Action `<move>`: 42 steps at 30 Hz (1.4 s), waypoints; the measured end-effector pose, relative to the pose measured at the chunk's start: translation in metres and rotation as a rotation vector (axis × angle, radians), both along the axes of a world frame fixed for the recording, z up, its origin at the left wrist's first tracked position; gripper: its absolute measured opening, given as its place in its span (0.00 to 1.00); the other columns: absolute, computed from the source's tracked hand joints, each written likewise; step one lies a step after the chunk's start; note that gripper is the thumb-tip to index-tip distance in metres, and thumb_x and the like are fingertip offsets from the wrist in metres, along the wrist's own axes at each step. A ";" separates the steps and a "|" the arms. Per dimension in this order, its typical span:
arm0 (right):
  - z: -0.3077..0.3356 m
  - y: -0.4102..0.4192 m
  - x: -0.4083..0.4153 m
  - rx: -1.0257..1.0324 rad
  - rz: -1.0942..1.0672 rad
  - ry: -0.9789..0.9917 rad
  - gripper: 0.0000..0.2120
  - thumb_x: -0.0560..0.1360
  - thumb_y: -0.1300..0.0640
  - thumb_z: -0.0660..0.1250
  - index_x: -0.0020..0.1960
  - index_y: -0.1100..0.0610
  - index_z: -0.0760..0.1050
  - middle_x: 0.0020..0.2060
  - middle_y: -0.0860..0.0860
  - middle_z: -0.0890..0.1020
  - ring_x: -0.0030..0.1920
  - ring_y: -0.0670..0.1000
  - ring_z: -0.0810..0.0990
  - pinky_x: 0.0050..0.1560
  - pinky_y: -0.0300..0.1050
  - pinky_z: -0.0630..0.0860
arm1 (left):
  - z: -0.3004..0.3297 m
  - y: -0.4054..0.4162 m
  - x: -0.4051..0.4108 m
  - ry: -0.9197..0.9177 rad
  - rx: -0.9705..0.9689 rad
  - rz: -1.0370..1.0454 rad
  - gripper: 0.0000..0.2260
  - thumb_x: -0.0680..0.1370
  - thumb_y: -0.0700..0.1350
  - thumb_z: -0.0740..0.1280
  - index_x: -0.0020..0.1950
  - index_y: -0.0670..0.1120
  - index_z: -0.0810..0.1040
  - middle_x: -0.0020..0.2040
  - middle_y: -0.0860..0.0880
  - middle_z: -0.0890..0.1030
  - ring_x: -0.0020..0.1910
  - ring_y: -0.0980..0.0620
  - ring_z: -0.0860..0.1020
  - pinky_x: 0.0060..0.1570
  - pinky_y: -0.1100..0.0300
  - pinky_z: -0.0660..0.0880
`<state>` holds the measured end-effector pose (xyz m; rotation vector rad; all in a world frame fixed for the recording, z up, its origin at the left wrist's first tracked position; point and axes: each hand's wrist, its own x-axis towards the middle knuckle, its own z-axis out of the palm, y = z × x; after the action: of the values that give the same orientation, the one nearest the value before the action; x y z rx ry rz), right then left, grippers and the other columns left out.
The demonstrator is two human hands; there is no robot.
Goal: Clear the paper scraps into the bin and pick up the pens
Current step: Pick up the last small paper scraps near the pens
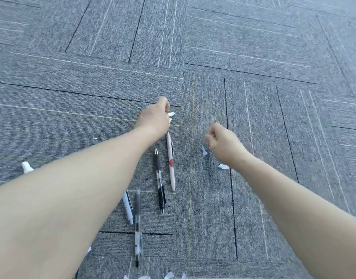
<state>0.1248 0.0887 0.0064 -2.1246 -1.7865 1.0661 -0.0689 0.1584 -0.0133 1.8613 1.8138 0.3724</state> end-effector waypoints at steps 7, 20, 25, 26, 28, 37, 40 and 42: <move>-0.004 -0.030 -0.001 0.006 0.192 -0.144 0.07 0.82 0.57 0.58 0.59 0.56 0.66 0.39 0.52 0.78 0.33 0.50 0.74 0.32 0.47 0.73 | -0.001 0.010 0.017 0.199 -0.027 -0.086 0.07 0.80 0.47 0.61 0.51 0.43 0.70 0.45 0.43 0.78 0.44 0.42 0.75 0.43 0.50 0.71; 0.001 -0.062 0.052 0.003 -0.011 -0.169 0.05 0.82 0.57 0.57 0.48 0.54 0.69 0.39 0.53 0.79 0.32 0.51 0.74 0.33 0.53 0.78 | 0.029 -0.098 0.021 -0.216 -0.059 -0.285 0.06 0.80 0.44 0.61 0.44 0.46 0.71 0.33 0.50 0.75 0.28 0.54 0.70 0.29 0.62 0.66; -0.005 -0.063 0.043 -0.009 0.095 -0.197 0.10 0.81 0.60 0.57 0.62 0.53 0.65 0.44 0.55 0.80 0.30 0.52 0.76 0.30 0.50 0.78 | 0.024 -0.151 0.037 -0.252 -0.083 -0.313 0.06 0.81 0.45 0.61 0.43 0.48 0.70 0.35 0.54 0.73 0.31 0.58 0.70 0.32 0.63 0.64; -0.005 -0.062 0.040 -0.012 0.120 -0.219 0.10 0.81 0.59 0.57 0.62 0.53 0.65 0.45 0.55 0.80 0.31 0.51 0.76 0.29 0.50 0.78 | 0.023 -0.158 0.040 -0.255 -0.085 -0.301 0.07 0.81 0.45 0.60 0.43 0.48 0.69 0.36 0.54 0.73 0.32 0.58 0.70 0.32 0.63 0.64; -0.002 -0.061 0.035 -0.034 0.210 -0.313 0.10 0.81 0.63 0.57 0.61 0.56 0.66 0.44 0.53 0.79 0.31 0.50 0.75 0.28 0.47 0.76 | 0.021 -0.172 0.043 -0.248 -0.091 -0.272 0.07 0.81 0.46 0.60 0.43 0.49 0.69 0.37 0.54 0.74 0.34 0.58 0.72 0.35 0.60 0.68; 0.037 -0.116 0.011 -0.158 0.463 -0.248 0.05 0.81 0.62 0.55 0.52 0.56 0.69 0.49 0.54 0.81 0.40 0.51 0.80 0.38 0.48 0.82 | 0.022 -0.242 0.002 -0.236 0.057 -0.084 0.07 0.80 0.44 0.61 0.43 0.48 0.68 0.36 0.55 0.71 0.33 0.57 0.71 0.30 0.65 0.64; 0.051 -0.180 -0.002 -0.201 0.564 -0.178 0.05 0.82 0.61 0.55 0.52 0.54 0.68 0.47 0.52 0.80 0.40 0.50 0.79 0.39 0.48 0.81 | 0.021 -0.290 -0.023 -0.137 0.090 0.002 0.06 0.80 0.43 0.62 0.43 0.47 0.68 0.36 0.53 0.71 0.29 0.54 0.71 0.26 0.65 0.61; 0.050 -0.211 -0.012 -0.187 0.602 -0.155 0.06 0.80 0.63 0.55 0.53 0.54 0.67 0.48 0.51 0.79 0.43 0.52 0.78 0.42 0.51 0.79 | 0.021 -0.324 -0.032 -0.075 0.031 0.115 0.08 0.79 0.43 0.62 0.42 0.49 0.67 0.36 0.54 0.70 0.28 0.56 0.69 0.25 0.66 0.58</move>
<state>0.1126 -0.1228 0.0564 -1.8368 -2.5927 1.2568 -0.1009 -0.1652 0.0075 1.7439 1.8791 0.5082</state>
